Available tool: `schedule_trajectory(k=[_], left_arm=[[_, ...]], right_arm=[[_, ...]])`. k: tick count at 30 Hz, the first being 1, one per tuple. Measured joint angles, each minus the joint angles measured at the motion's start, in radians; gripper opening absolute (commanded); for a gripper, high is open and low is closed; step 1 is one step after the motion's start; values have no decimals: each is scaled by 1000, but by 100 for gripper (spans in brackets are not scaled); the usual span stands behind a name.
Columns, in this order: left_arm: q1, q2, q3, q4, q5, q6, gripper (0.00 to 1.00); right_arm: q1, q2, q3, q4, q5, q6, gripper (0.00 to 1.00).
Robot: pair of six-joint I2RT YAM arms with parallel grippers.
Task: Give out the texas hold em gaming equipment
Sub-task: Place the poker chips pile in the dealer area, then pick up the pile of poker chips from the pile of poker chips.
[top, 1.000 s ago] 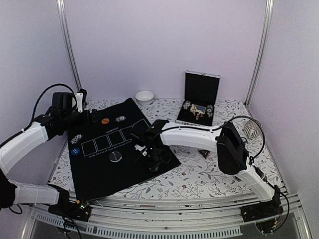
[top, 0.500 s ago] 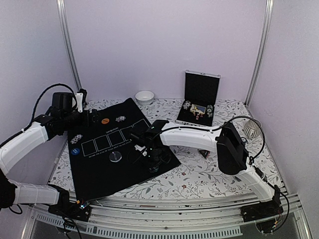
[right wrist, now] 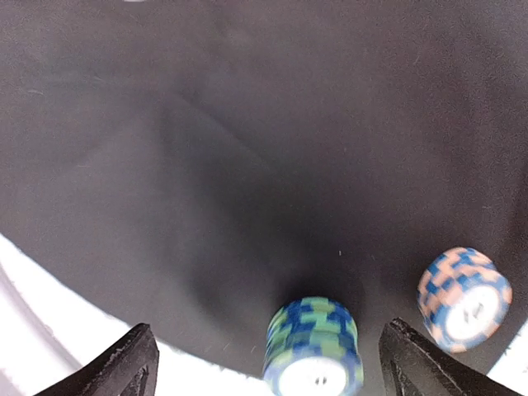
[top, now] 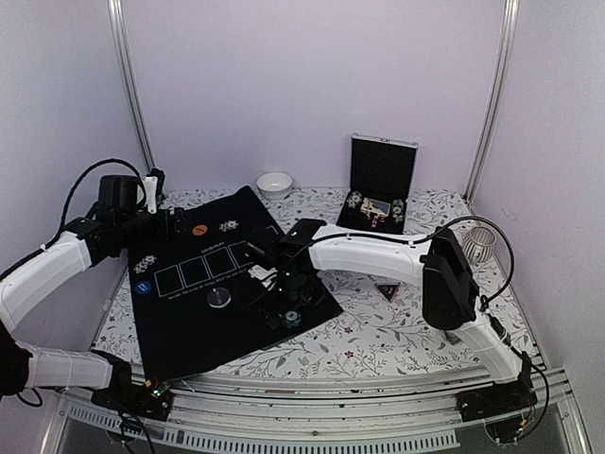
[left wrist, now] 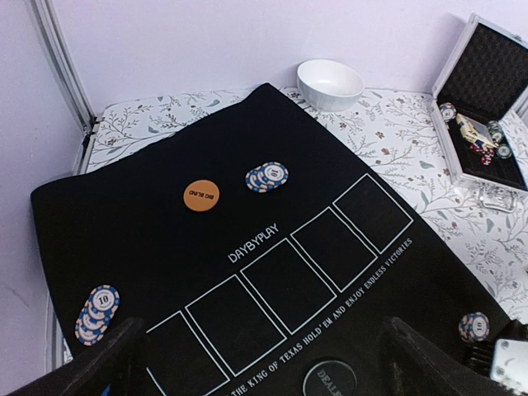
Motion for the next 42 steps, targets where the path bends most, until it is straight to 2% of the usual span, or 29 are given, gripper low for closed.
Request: schedule_trajectory(k=[5,9,12,14,19,22,24,26,27,36,42], left_arm=[[0,0,0,0,0,0,98],[0,0,0,0,0,0,98],[1,0,0,0,0,1,98],[2,0,-1,0,0,1,98],[3,-11,-9,1,0,4,98],[3,-12,-12,1,0,4,98],[4,-12,-13,0,0,4,98],[4,-12,-13,0,0,4,98],[4,-12,-13,1,0,5,98],[4,-12,-14,1,-4,7,98],[4,-12,-14,1,-4,8,98]], right_arm=[[0,-111,-6,10,-5,-16,99],[-10,-238,-16,10,66,-29,99],[-53,-374,-125,16,144,-19,99],[-130,-467,-239,22,179,3,99],[-501,-640,-597,83,264,78,98],[-680,-665,-745,114,299,97,98],[-745,-671,-817,132,303,102,91],[-779,-673,-858,155,298,98,80],[-795,-673,-873,169,298,96,78],[-912,-673,-916,266,322,88,77],[-961,-665,-947,307,312,80,73]])
